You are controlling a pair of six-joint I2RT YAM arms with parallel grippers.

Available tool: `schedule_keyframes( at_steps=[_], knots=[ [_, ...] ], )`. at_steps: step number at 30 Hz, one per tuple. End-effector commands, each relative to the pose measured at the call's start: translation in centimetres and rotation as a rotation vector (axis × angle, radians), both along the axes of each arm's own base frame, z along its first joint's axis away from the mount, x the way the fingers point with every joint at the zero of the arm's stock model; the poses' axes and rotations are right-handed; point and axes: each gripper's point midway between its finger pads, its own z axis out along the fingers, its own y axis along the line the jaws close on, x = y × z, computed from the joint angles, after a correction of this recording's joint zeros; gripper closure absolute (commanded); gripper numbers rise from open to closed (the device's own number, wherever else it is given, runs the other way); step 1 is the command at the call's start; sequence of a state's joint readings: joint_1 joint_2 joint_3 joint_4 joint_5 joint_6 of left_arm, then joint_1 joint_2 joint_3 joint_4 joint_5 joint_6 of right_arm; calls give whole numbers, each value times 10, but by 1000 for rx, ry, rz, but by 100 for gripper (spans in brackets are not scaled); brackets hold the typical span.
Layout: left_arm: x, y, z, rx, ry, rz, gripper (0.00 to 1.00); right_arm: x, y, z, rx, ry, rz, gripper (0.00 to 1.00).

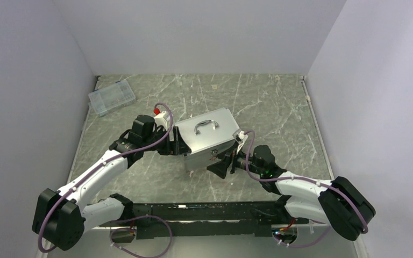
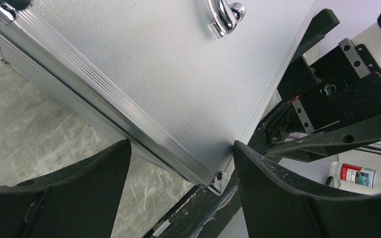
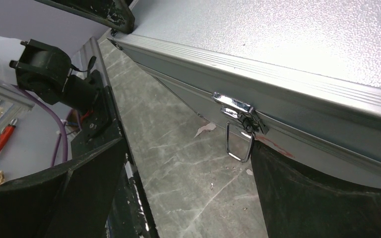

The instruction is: Organize the medicine kit

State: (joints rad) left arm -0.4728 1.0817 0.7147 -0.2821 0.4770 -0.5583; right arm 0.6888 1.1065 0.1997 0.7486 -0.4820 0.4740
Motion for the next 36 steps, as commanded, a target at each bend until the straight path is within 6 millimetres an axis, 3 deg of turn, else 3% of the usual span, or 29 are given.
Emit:
schedule_keyframes(
  at_steps=[1,20,36],
  knots=[
    [-4,1,-2,23,-6,-27,19,3,6,26,55,-45,18,1],
    [-4,1,-3,28,-5,-27,19,-1,9,42,129,-20,31,1],
    [-4,1,-5,28,-3,-28,19,14,3,58,222,-1,-90,1]
  ],
)
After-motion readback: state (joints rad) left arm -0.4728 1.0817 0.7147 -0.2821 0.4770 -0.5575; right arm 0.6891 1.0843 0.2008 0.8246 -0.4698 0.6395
